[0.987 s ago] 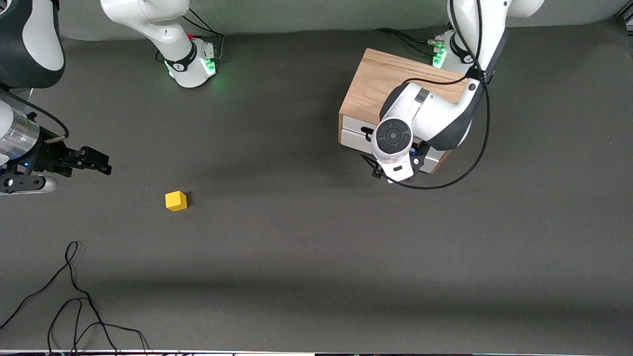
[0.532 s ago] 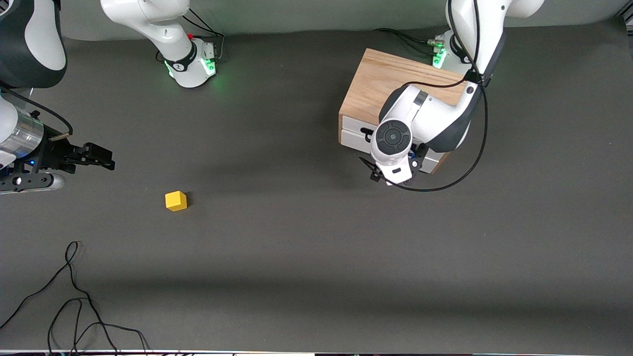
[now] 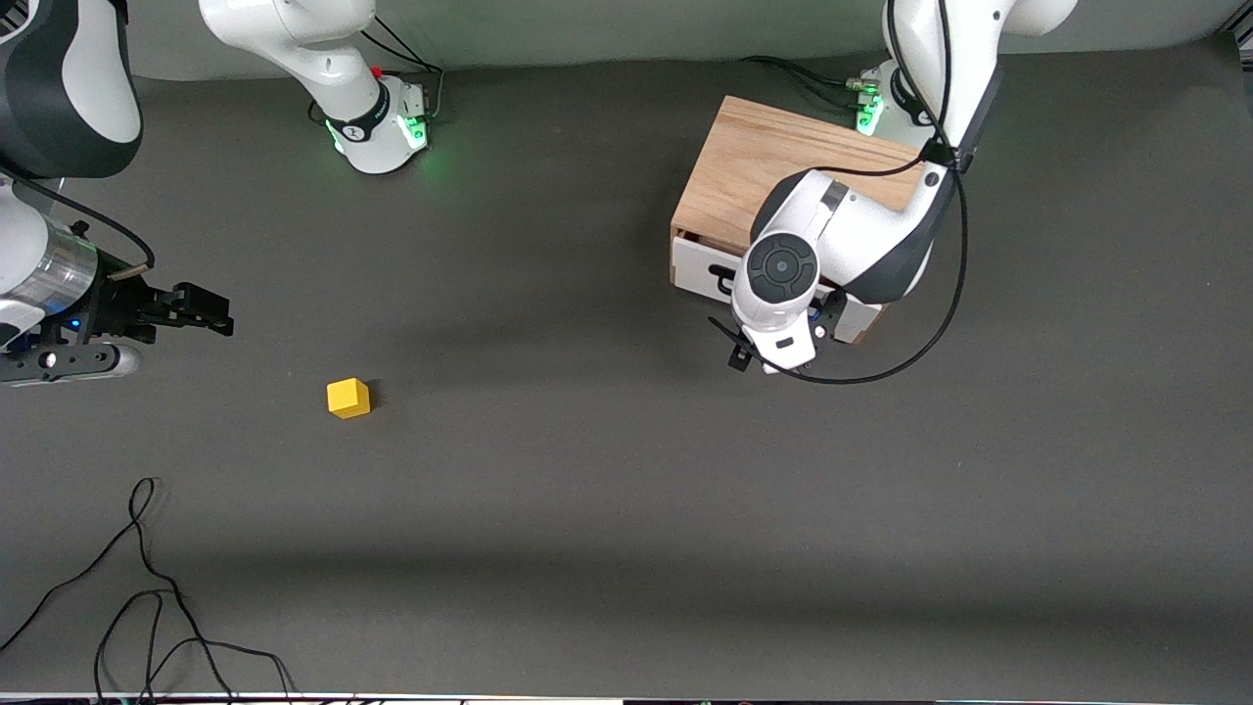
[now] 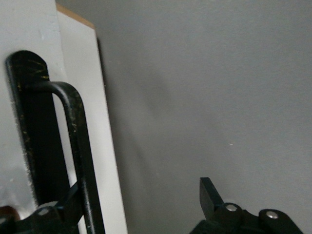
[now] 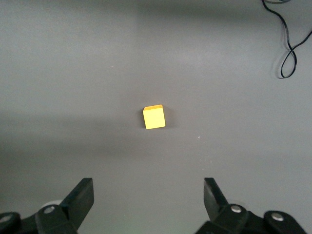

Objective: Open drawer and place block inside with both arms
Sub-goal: 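Pull the drawer open with the left gripper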

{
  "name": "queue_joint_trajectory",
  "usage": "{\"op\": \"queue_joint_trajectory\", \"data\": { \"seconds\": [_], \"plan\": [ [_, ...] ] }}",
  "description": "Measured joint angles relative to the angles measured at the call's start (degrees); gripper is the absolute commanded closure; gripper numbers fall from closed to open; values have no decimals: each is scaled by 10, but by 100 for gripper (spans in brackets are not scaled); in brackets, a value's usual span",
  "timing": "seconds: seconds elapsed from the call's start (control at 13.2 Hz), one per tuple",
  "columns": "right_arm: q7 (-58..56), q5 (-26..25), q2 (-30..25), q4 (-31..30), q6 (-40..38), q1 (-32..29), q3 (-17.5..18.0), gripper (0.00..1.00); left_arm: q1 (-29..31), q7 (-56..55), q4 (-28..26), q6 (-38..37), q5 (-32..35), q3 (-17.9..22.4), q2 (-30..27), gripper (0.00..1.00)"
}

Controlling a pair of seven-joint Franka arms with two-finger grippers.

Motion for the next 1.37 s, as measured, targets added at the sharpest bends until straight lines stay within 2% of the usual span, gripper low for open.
{"op": "queue_joint_trajectory", "data": {
  "seconds": [0.3, 0.84, 1.37],
  "plan": [
    [0, -1, 0, 0, 0, 0, 0, 0, 1, 0, 60, 2, 3, 3, 40, 0],
    [-1, -1, 6, -1, 1, 0, 0, 0, 1, 0, 129, 6, 11, 4, 86, 0],
    [-1, -1, 6, -1, 3, 0, 0, 0, 2, 0, 169, 4, 13, 4, 112, 0]
  ]
}}
